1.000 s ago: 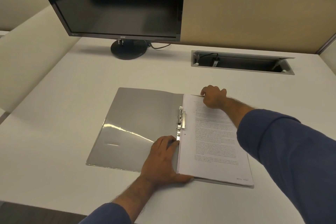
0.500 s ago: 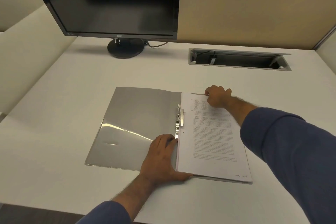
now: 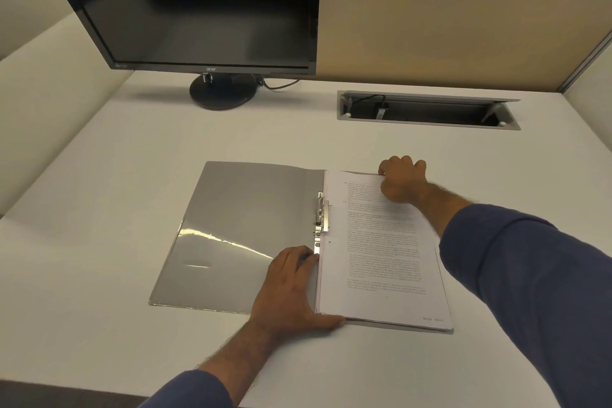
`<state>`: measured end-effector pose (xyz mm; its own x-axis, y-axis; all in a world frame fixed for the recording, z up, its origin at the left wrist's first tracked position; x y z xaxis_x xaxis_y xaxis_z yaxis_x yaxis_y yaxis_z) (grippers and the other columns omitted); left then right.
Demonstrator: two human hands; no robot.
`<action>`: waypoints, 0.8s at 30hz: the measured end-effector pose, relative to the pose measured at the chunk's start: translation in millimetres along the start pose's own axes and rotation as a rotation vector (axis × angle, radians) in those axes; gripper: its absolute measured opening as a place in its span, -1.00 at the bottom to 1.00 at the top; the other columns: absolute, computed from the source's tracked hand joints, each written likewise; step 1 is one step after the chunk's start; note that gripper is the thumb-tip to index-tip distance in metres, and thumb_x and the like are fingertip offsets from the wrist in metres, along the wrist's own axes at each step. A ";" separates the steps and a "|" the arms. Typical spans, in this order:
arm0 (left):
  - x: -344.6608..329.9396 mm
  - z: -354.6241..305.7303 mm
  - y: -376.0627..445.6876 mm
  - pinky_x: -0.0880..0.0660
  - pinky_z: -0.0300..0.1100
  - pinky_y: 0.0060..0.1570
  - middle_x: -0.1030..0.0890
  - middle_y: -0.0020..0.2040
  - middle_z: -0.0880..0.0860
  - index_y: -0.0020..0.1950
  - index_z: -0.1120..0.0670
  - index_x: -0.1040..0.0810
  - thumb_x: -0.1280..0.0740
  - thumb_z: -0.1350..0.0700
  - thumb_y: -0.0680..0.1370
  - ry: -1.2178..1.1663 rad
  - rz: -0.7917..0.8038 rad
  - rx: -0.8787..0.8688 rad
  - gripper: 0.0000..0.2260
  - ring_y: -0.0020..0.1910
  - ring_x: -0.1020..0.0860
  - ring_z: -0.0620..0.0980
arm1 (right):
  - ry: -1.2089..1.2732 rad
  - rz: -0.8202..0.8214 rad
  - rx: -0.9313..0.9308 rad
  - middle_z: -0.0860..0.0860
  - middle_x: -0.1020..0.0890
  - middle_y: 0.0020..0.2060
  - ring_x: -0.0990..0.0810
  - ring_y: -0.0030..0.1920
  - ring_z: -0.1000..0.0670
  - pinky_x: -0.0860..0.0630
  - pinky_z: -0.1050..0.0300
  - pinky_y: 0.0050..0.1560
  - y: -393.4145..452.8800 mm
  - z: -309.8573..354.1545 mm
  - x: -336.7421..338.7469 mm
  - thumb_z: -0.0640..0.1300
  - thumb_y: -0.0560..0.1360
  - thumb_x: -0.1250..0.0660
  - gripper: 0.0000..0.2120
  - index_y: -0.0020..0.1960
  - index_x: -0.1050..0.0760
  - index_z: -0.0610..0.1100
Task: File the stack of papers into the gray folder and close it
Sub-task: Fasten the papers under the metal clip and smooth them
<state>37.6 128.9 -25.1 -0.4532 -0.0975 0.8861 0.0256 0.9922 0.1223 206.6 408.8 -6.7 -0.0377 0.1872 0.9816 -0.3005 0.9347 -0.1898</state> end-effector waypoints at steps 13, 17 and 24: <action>-0.2 -0.5 0.0 -0.36 -0.05 0.39 -0.40 0.32 -0.04 0.39 0.03 -0.43 -0.29 -0.62 0.19 0.006 0.000 -0.002 -0.02 0.37 -0.35 -0.01 | 0.098 0.049 -0.061 -0.01 -0.46 0.32 -0.35 0.34 -0.11 -0.13 -0.17 0.38 -1.1 -11.3 -2.1 -0.19 0.54 -0.18 -0.65 0.30 -0.43 0.03; 1.6 -1.9 -0.5 -0.37 -0.04 0.38 -0.42 0.32 -0.04 0.38 0.04 -0.44 -0.29 -0.62 0.20 -0.003 -0.006 -0.012 -0.02 0.35 -0.36 -0.02 | 0.516 -0.218 -0.293 -0.09 -0.52 0.28 -0.46 0.28 -0.17 -0.31 -0.09 0.33 -21.4 -45.0 9.0 -0.27 0.51 -0.22 -0.65 0.26 -0.50 -0.09; 3.2 -2.7 0.1 -0.40 -0.02 0.35 -0.45 0.31 0.00 0.37 0.07 -0.46 -0.30 -0.61 0.21 0.004 -0.005 -0.032 -0.03 0.33 -0.39 0.01 | 0.927 -0.205 -0.517 -0.26 -0.65 0.05 -0.61 0.06 -0.25 -0.54 -0.05 0.07 -64.4 -95.1 -23.1 -0.36 0.49 -0.21 -0.75 0.08 -0.61 -0.37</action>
<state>38.5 128.4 -21.0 -0.4499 -0.1029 0.8871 0.0514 0.9887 0.1408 317.4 373.0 -19.2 0.7685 -0.0349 0.6388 0.2278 0.9480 -0.2223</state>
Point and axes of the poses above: each hand's wrist, its own y-axis towards the middle knuckle, its own x-axis out of the back of the hand, z = x × y, the point moved 7 cm from there along y, towards the middle knuckle
